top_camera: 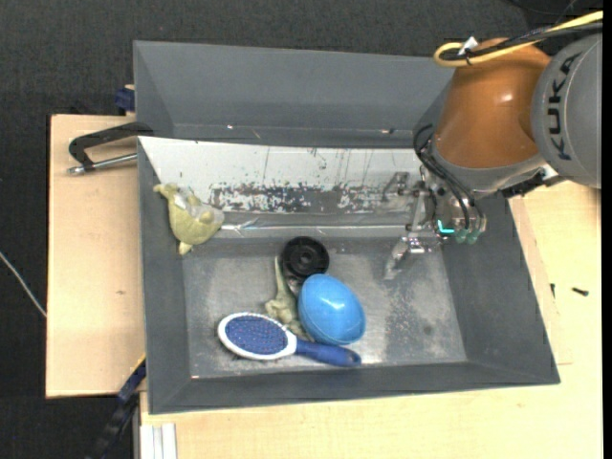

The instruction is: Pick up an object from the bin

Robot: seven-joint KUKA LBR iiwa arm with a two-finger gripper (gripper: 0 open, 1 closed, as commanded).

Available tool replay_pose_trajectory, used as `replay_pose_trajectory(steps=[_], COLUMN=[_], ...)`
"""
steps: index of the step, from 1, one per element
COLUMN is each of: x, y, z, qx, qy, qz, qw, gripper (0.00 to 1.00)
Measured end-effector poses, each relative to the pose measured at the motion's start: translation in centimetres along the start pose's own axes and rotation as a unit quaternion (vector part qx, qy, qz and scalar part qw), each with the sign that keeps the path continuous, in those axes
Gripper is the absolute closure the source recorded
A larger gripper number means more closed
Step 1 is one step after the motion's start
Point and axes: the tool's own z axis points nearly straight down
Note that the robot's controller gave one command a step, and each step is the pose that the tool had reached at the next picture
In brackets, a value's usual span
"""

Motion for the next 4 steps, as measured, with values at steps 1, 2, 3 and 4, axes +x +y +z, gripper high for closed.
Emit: replay_pose_trajectory(steps=[1,2,3,4], x=[3.6,8.5,8.8,8.2], y=[5.4,9.3,9.5,9.9], z=[8.9,8.0,6.2,8.6], qx=[-0.001,-0.001,-0.001,-0.002], qy=[-0.0086,-0.0051,-0.0059,-0.0108], qz=[0.228,0.205,0.232,0.258], qw=[0.9736,0.9788,0.9728,0.9662], gripper=[0.00,0.00,0.00,0.00])
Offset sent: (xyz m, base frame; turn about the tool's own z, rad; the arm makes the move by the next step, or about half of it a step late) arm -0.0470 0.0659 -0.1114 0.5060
